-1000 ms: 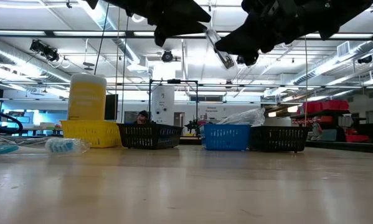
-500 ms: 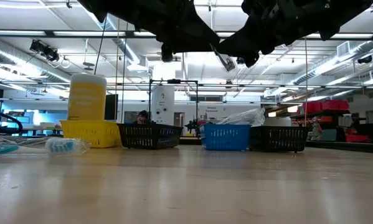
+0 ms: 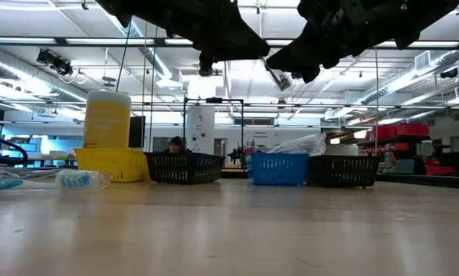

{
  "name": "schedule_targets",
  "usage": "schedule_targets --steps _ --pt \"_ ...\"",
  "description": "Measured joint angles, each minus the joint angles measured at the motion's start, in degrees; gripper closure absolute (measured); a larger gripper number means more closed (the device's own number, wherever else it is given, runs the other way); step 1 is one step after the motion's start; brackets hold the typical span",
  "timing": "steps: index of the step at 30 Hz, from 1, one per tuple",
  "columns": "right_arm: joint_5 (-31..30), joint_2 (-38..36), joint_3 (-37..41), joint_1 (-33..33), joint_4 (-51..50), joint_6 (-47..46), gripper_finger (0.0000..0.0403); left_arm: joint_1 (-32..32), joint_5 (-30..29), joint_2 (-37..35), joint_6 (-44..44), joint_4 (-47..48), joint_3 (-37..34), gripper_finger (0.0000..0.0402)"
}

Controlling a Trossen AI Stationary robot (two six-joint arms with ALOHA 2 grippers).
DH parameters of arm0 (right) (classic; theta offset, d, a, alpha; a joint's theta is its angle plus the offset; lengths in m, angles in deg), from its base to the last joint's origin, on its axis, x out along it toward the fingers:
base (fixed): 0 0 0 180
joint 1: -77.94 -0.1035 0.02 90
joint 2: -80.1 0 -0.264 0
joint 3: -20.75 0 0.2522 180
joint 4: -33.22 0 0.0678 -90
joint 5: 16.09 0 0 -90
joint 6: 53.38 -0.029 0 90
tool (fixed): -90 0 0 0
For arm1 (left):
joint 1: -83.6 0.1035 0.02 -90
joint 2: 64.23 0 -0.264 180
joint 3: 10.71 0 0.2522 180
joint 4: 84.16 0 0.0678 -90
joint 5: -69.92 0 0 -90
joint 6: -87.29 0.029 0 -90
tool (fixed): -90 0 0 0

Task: Pick & Place Travel size toiletries
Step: Put the silver nail cutter into the right black bin

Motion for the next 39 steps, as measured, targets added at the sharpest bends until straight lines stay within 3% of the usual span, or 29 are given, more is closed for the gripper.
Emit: schedule_targets --steps 6,15,21,28,30,35,39 --pt "0.28 0.0 0.0 -0.02 0.13 0.22 0.0368 -0.02 0.43 -0.02 0.63 0.24 0.0 0.0363" --pt "-1.15 0.0 -0.02 0.02 -1.19 -0.39 0.03 0.0 -2.78 -0.04 -0.61 2.53 0.02 0.0358" --pt "-9.62 0.0 -0.02 0.38 -10.59 -3.63 0.0287 0.17 -12.57 -0.04 -4.79 10.84 0.02 0.0366" --pt "-5.76 0.0 -0.02 0.66 -17.14 -7.93 0.0286 0.94 -31.39 -0.68 -14.29 18.69 0.08 0.0357" --pt "-5.64 0.0 -0.02 0.7 -16.87 -7.89 0.0286 2.57 -34.15 -1.08 -18.8 23.8 0.09 0.0361" --pt "-5.64 0.0 -0.02 0.7 -16.43 -7.71 0.0285 8.07 -30.3 0.19 -24.69 33.67 -0.89 0.0362" --pt "-5.57 0.0 -0.02 0.7 -16.28 -7.28 0.0285 11.2 -27.5 1.05 -24.94 30.85 -3.71 0.0353"
